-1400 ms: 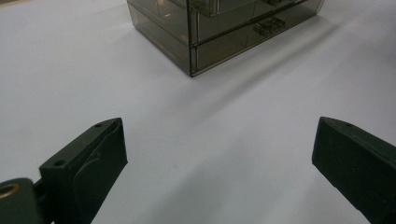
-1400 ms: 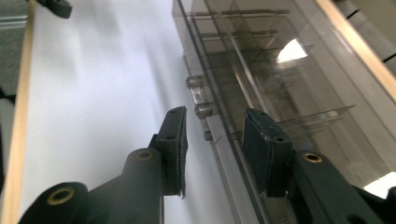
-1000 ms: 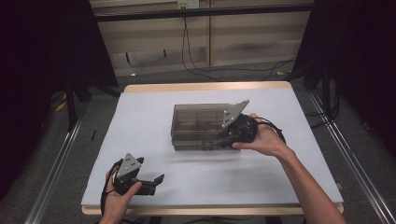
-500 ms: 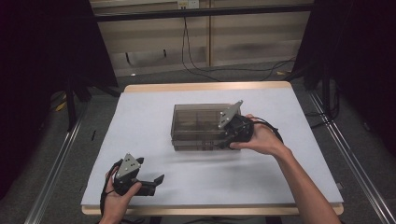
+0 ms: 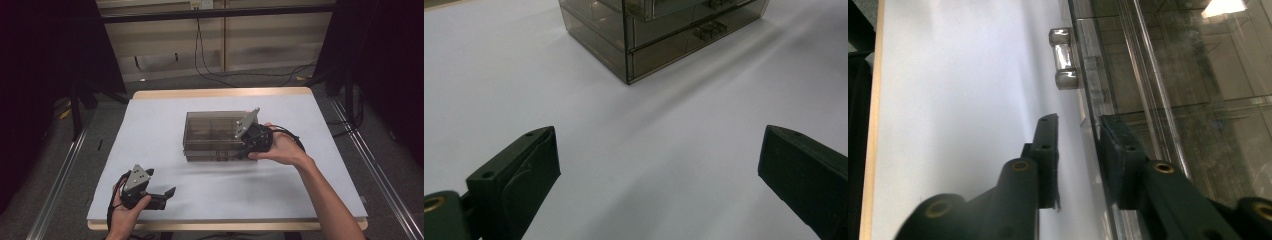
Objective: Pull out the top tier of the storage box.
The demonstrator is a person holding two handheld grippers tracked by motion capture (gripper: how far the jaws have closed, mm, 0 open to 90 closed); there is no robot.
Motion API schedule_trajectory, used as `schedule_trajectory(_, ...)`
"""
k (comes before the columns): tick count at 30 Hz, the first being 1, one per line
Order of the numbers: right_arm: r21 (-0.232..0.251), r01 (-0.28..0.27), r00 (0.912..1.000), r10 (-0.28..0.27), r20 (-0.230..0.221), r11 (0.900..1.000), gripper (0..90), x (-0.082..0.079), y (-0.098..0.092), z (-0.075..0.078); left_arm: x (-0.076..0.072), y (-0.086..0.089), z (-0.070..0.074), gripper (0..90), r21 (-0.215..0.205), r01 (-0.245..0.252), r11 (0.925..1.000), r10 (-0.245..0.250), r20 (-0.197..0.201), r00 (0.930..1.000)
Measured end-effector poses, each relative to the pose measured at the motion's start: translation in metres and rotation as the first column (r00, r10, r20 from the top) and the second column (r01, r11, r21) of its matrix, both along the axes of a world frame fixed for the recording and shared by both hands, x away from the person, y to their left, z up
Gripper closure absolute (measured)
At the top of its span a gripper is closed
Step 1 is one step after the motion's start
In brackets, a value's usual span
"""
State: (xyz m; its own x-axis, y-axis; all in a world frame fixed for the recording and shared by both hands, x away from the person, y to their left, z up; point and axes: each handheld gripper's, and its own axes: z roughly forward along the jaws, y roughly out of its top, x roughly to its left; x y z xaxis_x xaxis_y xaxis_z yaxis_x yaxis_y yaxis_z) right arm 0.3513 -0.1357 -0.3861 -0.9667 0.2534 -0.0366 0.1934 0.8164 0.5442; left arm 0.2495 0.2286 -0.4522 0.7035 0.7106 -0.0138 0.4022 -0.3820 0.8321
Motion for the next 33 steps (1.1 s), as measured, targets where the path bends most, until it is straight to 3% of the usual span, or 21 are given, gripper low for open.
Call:
schedule_trajectory(9, -0.007, -0.031, 0.9994, 0.032, 0.017, 0.999, 85.5, 0.0004, -0.0023, 0.0003, -0.0002, 0.0008, 0.0, 3.2, 0.001, -0.002, 1.0, 0.002, -0.001, 1.0)
schedule_trajectory(33, -0.046, -0.078, 0.9969, 0.077, -0.018, 0.996, 87.0, -0.0057, -0.0034, 0.0053, -0.0005, 0.0013, -0.0003, 3.2, -0.005, 0.0, 1.0, -0.001, -0.004, 1.0)
